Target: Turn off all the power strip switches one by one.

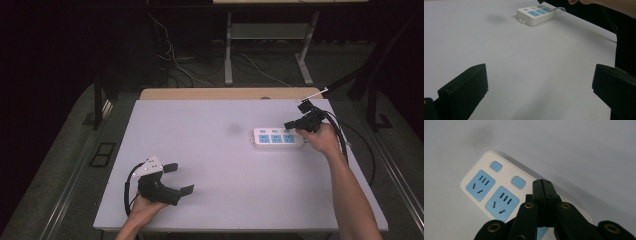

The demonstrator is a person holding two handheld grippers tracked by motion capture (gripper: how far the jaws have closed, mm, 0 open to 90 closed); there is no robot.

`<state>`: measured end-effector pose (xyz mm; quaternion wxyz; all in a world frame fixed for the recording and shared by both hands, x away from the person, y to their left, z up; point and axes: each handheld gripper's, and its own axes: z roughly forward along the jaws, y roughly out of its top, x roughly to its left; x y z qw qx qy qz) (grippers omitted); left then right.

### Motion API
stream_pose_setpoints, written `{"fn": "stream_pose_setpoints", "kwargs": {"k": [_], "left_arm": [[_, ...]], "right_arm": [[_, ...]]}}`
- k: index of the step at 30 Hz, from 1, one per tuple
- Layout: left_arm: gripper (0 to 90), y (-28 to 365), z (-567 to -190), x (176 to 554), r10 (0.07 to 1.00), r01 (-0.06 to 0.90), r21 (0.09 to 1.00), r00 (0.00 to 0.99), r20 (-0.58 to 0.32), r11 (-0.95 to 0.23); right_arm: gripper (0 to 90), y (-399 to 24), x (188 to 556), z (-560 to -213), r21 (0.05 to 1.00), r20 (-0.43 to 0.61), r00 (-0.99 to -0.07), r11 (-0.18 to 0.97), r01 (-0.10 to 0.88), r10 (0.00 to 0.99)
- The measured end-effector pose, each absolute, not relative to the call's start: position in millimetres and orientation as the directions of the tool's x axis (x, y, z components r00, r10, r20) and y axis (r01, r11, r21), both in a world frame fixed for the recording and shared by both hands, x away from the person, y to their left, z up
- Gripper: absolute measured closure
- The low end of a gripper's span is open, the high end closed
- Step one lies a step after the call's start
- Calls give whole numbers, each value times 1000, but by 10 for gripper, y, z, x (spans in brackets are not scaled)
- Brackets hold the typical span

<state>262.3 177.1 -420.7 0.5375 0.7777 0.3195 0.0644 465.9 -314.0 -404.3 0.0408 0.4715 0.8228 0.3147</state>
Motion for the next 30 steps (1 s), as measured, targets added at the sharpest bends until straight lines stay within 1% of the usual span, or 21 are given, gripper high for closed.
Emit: {"fn": "stream_pose_setpoints", "kwargs": {"k": [4, 5, 13, 21, 26, 30], "left_arm": [[0, 1775, -4206, 2623, 567, 428, 877, 787, -243, -217], [0, 1777, -4205, 2622, 568, 427, 878, 786, -243, -217], [0, 1780, -4197, 2613, 570, 422, 881, 786, -239, -212], [0, 1777, -4194, 2604, 570, 420, 882, 787, -237, -213], [0, 1767, -4193, 2599, 569, 416, 882, 790, -229, -222], [0, 1786, -4188, 2603, 572, 414, 884, 788, -228, -218]], "right_arm": [[899, -3142, 4662, -4105, 544, 236, -537, 348, 764, 810], [900, -3136, 4660, -4128, 538, 221, -536, 356, 764, 815], [900, -3206, 4640, -4170, 564, 266, -520, 307, 767, 812], [900, -3205, 4610, -4187, 588, 248, -534, 312, 746, 808], [900, -3211, 4584, -4215, 598, 256, -519, 288, 748, 816], [900, -3187, 4581, -4202, 596, 232, -527, 308, 741, 818]]}}
